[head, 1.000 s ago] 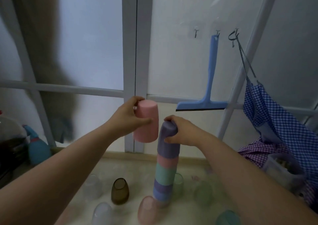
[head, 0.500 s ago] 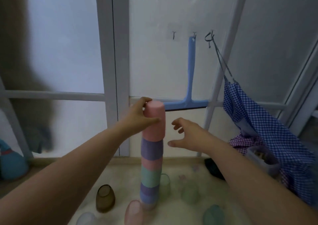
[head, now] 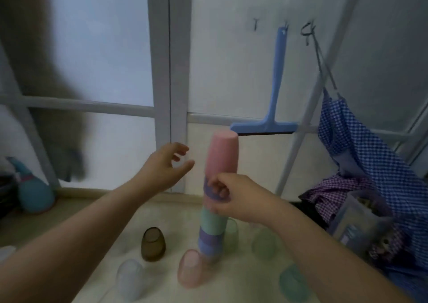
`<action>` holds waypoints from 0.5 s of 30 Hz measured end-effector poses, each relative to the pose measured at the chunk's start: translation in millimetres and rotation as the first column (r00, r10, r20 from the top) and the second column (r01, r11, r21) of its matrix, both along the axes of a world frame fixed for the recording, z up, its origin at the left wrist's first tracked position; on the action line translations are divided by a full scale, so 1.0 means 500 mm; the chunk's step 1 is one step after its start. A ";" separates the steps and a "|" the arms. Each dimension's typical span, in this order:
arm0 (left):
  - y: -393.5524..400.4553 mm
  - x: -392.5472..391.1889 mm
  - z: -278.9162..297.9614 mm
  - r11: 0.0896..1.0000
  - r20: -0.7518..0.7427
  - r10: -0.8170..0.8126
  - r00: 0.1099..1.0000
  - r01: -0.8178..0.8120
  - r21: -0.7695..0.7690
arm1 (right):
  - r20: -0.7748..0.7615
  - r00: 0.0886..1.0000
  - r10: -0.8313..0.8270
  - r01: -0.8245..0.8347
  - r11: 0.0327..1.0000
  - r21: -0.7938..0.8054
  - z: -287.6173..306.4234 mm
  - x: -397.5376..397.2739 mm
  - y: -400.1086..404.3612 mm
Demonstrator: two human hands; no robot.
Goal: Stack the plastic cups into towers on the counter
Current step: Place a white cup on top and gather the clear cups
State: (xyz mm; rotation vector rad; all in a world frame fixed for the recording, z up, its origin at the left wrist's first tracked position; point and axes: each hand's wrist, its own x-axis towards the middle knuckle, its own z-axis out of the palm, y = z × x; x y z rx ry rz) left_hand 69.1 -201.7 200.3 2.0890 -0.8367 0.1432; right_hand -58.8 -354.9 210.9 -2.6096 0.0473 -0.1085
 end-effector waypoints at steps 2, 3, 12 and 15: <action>0.062 0.011 -0.012 0.994 0.061 0.065 0.996 -0.070 0.080 | -0.005 0.998 0.063 -0.063 0.997 -0.034 -0.011 0.042 0.052; 0.096 0.018 -0.019 0.986 0.096 0.098 0.991 -0.110 0.129 | -0.008 0.995 0.095 -0.096 0.994 -0.058 -0.019 0.067 0.078; 0.474 0.079 -0.146 0.786 0.138 0.378 0.916 -0.396 0.475 | -0.107 0.956 0.273 -0.286 0.949 -0.133 -0.151 0.272 0.314; 0.572 0.097 -0.199 0.677 0.117 0.463 0.879 -0.436 0.593 | -0.145 0.946 0.291 -0.311 0.940 -0.143 -0.202 0.323 0.385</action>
